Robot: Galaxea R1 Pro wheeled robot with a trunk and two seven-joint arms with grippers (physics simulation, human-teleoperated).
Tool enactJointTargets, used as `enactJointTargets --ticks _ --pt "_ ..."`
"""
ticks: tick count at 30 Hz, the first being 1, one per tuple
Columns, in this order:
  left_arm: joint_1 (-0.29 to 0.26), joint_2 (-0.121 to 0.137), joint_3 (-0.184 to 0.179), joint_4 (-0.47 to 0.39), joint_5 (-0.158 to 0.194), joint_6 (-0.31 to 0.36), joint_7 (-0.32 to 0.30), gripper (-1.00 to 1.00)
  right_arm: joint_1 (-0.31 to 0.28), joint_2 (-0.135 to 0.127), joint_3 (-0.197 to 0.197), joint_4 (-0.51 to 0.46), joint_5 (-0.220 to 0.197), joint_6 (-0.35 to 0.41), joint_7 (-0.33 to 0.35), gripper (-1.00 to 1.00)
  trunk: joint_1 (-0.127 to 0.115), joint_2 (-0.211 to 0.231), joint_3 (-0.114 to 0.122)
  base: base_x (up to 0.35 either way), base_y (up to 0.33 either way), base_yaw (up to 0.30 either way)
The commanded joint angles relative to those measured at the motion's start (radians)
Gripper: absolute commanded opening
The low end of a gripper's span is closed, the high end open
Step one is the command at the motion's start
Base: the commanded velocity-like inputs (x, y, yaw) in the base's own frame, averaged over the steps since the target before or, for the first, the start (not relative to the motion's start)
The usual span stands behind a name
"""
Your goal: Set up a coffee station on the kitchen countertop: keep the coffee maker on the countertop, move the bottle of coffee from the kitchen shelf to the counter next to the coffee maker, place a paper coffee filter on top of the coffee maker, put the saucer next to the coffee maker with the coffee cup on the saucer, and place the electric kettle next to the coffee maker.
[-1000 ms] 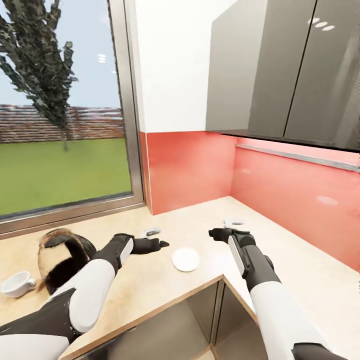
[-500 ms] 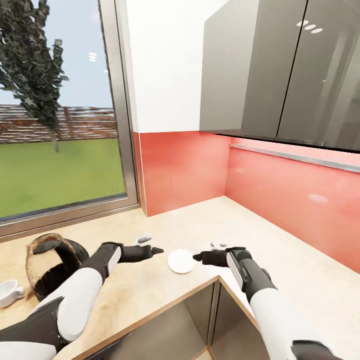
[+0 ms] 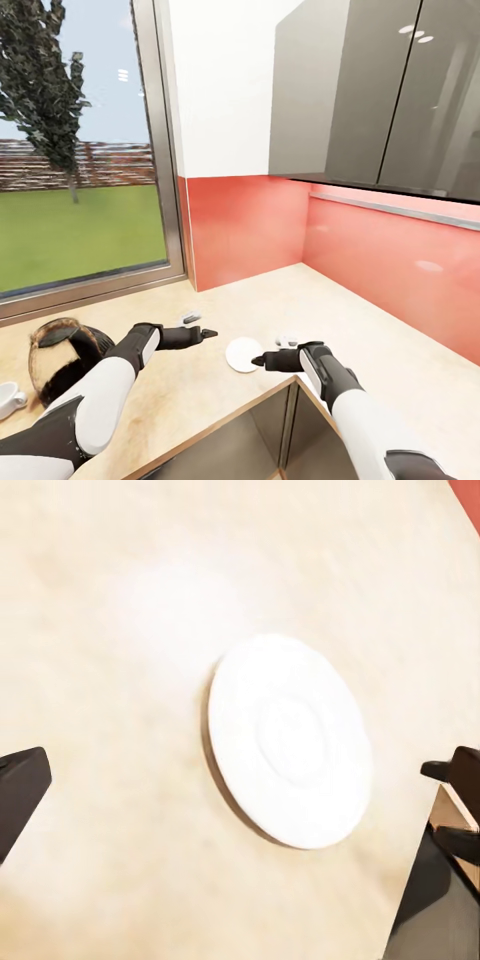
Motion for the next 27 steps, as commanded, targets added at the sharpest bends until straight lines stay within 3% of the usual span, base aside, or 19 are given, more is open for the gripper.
enactJointTargets --ticks 1,14,21,27 --pt "0.0 -0.001 0.008 -0.001 -0.009 0.007 -0.006 1.0 0.0 0.001 -0.006 0.004 0.006 0.005 0.006 1.0 0.001 -0.001 0.0 0.05 0.017 0.0" --pt "0.001 -0.004 0.008 0.008 -0.009 0.005 -0.003 1.0 0.0 0.002 -0.006 0.045 0.006 0.005 0.006 1.0 0.001 -0.001 0.0 0.163 0.023 0.0" --pt "0.019 0.0 0.007 0.02 -0.014 -0.004 -0.007 1.0 0.001 0.011 -0.007 0.033 0.005 0.001 0.009 1.0 0.001 -0.001 -0.001 0.018 0.003 0.0" --pt "0.053 0.001 0.005 0.012 -0.02 -0.003 -0.009 1.0 0.001 0.004 -0.008 0.027 0.0 0.001 0.004 1.0 0.001 -0.001 -0.001 0.0 0.0 0.0"
